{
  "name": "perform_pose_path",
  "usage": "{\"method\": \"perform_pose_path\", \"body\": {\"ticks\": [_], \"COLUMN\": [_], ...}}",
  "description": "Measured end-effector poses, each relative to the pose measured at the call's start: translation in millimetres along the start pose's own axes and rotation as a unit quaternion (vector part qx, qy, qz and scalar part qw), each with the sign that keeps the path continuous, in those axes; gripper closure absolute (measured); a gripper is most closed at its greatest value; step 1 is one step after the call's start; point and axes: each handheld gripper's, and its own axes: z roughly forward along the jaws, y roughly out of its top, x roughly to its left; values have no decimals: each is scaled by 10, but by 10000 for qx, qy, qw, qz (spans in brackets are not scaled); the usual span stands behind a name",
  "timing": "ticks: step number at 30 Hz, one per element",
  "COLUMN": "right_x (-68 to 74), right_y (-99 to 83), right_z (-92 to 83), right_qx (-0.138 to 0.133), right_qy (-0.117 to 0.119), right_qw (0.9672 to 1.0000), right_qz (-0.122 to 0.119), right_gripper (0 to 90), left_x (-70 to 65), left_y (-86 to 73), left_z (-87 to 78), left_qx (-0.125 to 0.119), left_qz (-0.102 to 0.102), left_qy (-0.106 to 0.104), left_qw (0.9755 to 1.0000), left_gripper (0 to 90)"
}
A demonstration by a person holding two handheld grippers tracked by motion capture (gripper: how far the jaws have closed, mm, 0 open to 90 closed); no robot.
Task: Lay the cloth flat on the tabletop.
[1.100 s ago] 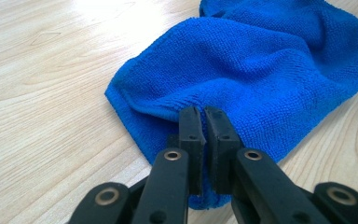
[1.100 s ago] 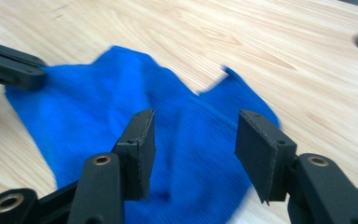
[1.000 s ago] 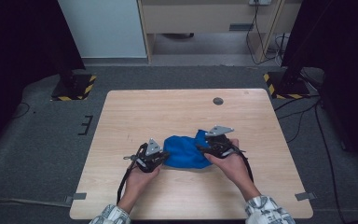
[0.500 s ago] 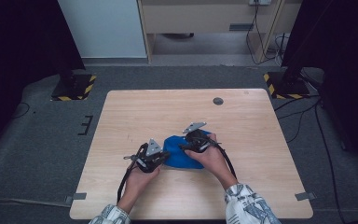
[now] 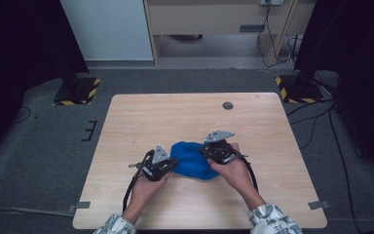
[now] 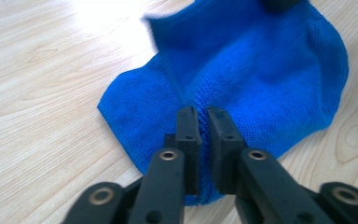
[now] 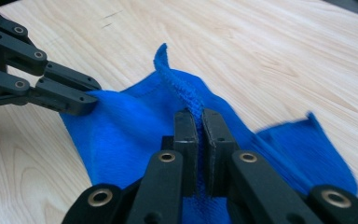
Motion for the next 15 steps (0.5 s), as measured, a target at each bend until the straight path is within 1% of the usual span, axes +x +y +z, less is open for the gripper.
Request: {"method": "perform_pose_path", "body": {"ticks": [1,2,3,4,5,6,8,9,10,11,12,13,14,15], "right_x": [-29,-29,-60,-90,-144,-144,-189,-230,-230,-268,-268,-310,-310,-356], "right_y": [-23,-23,-47,-72,-126,-126,-180,-230,-230,-279,-279,-337,-337,-419], "right_z": [-49,-49,-92,-133,-203,-203,-265,-330,-330,-401,-401,-464,-464,-519], "right_qx": [-47,-47,-80,-96,-149,-149,-201,-268,-268,-348,-348,-398,-398,-372], "right_qy": [-26,-26,-46,-78,-112,-112,-164,-191,-191,-214,-214,-263,-263,-335], "right_qw": [10000,10000,9999,9998,9996,9996,9992,9989,9989,9983,9983,9977,9977,9974], "right_qz": [66,66,96,127,211,211,291,349,349,415,415,488,488,510], "right_gripper": [863,863,864,865,865,865,863,861,861,860,860,860,860,860], "left_x": [-3,-3,-4,-4,7,7,23,42,42,66,66,91,91,118], "left_y": [4,4,7,10,15,15,16,18,18,20,20,15,15,4], "left_z": [-1,-1,-6,-13,-33,-33,-65,-94,-94,-119,-119,-127,-127,-125], "left_qx": [-21,-21,-61,-90,-182,-182,-281,-361,-361,-428,-428,-436,-436,-382], "left_qz": [-15,-15,-31,-44,-114,-114,-156,-197,-197,-247,-247,-278,-278,-308], "left_qy": [-4,-4,-8,9,15,15,-1,33,33,83,83,127,127,188], "left_qw": [10000,10000,10000,9999,9998,9998,9995,9991,9991,9987,9987,9986,9986,9986], "left_gripper": [765,733,733,690,616,606,605,602,603,603,606,607,607,607]}}
